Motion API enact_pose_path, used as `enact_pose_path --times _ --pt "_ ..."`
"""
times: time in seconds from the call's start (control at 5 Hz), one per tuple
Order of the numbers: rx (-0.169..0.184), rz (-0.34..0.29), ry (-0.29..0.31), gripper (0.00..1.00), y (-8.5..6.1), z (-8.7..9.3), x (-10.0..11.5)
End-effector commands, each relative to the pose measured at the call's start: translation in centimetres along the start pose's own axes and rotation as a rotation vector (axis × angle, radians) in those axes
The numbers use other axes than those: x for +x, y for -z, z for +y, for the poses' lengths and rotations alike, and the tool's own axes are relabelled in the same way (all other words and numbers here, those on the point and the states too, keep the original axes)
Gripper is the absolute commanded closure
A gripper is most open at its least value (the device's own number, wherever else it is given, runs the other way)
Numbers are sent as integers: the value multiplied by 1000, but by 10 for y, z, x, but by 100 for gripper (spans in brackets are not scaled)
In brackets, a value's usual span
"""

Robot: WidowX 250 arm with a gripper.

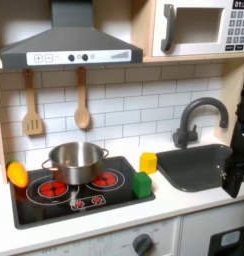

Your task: Reach green block

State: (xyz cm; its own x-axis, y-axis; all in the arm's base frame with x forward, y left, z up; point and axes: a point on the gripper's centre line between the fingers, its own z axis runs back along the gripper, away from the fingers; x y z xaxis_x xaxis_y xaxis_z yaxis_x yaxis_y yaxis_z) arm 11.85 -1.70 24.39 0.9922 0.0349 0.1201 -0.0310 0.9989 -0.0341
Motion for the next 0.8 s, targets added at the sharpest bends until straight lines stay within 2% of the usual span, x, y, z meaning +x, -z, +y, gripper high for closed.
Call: enact_pose_path --times 0.0,0.2,0.4,0.6 --pt "0 -3 0 0 0 0 0" --pt "6 -23 -20 0 1 4 14" --pt "19 -13 -37 0 9 12 28" --pt "42 -21 -19 0 12 25 44"
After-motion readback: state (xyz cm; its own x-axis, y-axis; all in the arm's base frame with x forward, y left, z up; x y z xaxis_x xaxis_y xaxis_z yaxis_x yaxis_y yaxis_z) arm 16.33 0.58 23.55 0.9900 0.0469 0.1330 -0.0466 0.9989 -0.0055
